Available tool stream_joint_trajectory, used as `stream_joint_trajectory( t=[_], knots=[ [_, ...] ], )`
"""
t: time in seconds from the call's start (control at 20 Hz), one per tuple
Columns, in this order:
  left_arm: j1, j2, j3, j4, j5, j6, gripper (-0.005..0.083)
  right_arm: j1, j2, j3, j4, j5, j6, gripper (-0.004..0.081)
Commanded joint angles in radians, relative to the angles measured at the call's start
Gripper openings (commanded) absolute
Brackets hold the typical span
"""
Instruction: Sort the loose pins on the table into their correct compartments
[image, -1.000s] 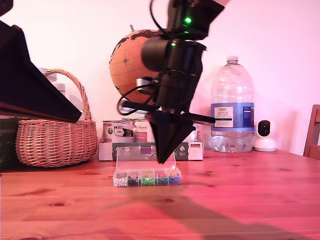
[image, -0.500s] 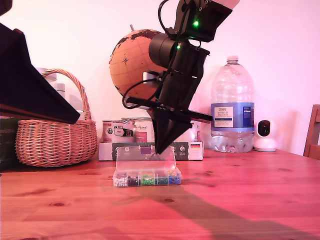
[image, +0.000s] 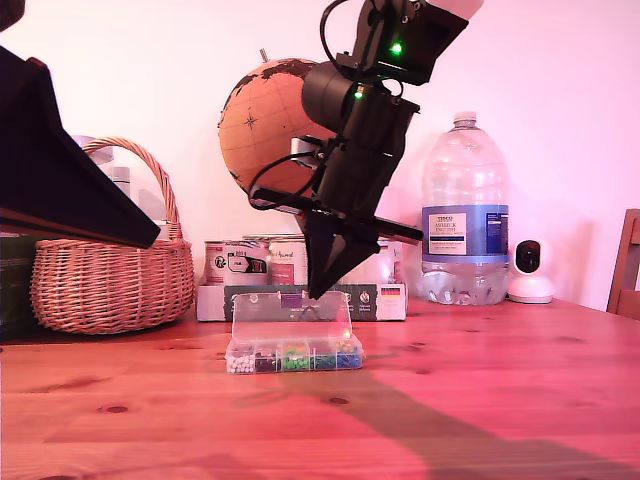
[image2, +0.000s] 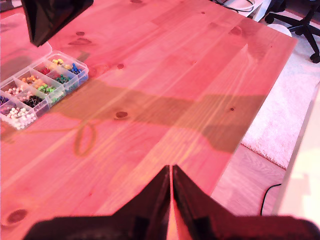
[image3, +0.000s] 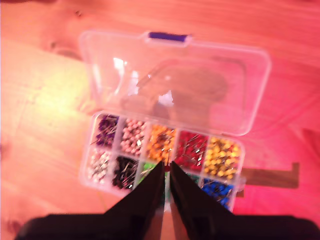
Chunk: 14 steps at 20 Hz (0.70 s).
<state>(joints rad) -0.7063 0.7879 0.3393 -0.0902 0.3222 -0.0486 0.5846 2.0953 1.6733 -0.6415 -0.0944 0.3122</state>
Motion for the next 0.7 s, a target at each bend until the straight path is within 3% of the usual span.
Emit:
stream_joint_trajectory(
  t=[0.0, 0.65],
  knots=[
    [0.001, 0.004, 0.005, 0.008, 0.001, 0.004, -0.0021, -0.004, 0.036, 0.012, 0.016, 0.0, 0.002, -0.0012],
    [0.001, 0.004, 0.005, 0.008, 0.002, 0.004, -0.0021, -0.005, 0.083, 0.012, 0.044, -0.003, 0.002, -0.0012]
  ],
)
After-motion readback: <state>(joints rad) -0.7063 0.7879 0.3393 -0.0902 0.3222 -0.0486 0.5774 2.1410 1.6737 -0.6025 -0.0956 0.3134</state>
